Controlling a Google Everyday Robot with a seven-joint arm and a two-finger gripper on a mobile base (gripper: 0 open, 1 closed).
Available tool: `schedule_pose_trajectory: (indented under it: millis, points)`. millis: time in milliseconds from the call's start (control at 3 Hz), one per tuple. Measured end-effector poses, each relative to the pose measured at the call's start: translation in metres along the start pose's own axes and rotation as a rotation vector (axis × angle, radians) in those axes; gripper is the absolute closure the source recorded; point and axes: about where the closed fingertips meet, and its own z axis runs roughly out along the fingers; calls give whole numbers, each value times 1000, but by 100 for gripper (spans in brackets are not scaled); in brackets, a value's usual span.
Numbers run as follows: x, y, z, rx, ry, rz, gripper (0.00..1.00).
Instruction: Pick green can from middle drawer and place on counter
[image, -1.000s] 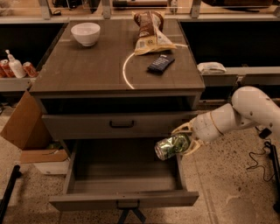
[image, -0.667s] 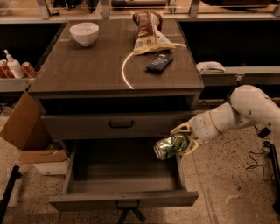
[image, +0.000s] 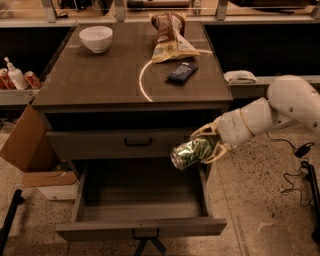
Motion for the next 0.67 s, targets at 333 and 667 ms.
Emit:
schedule_pose_trajectory:
  millis: [333,667]
  points:
    - [-41,-40,-32,17,33,-77,100]
    - [-83,-75,-60,18,75,-228,100]
